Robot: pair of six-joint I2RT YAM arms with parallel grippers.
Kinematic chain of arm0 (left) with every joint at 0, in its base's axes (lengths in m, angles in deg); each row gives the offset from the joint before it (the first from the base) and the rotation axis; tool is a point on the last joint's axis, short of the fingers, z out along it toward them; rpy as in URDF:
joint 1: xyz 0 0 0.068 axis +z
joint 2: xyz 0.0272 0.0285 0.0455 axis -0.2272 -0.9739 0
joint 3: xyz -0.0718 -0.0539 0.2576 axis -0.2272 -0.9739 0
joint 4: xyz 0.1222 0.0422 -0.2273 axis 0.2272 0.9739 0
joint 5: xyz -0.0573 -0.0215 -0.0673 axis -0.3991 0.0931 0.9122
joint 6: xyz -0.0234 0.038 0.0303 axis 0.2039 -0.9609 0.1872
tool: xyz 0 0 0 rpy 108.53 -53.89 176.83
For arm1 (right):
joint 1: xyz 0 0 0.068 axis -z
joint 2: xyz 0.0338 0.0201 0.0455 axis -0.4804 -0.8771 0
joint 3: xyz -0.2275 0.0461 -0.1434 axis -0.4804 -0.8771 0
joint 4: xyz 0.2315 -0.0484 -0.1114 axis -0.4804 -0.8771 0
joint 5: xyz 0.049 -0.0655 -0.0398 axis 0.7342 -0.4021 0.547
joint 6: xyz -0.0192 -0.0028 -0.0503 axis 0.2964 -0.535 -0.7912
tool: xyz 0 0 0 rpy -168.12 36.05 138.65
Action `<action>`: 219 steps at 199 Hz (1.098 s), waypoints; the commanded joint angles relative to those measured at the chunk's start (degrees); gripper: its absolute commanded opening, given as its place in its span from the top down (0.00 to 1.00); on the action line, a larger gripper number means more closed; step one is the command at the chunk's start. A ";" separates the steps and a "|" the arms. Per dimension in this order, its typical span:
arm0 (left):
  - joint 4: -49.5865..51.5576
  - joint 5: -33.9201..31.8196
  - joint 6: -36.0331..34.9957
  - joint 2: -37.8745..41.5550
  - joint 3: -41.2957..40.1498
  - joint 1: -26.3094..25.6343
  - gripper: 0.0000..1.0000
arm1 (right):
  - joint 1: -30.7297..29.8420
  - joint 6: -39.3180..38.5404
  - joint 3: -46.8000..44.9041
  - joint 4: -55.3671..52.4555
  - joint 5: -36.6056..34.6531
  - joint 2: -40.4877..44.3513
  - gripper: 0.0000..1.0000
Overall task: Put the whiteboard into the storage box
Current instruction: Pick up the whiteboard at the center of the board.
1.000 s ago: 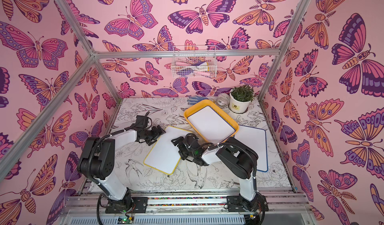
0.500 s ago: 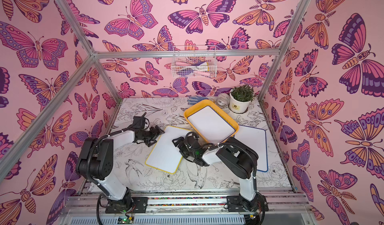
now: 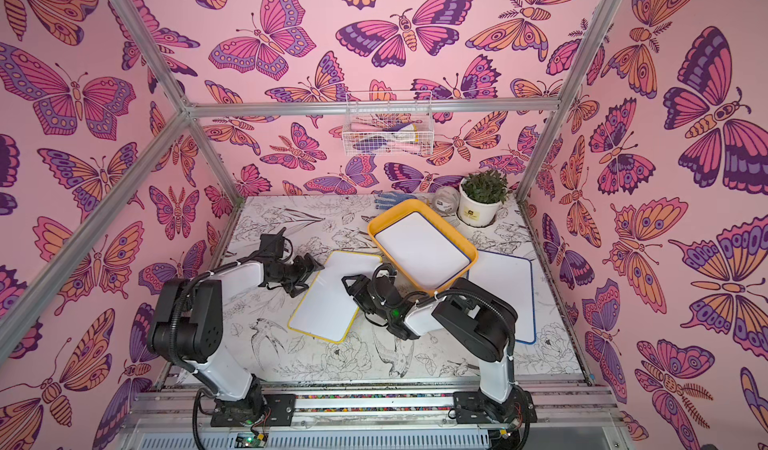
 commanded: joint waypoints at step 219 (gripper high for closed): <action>6.08 0.54 0.98 2.50 -2.20 3.64 0.10 | -1.61 -3.93 2.25 -8.09 -4.13 4.61 0.93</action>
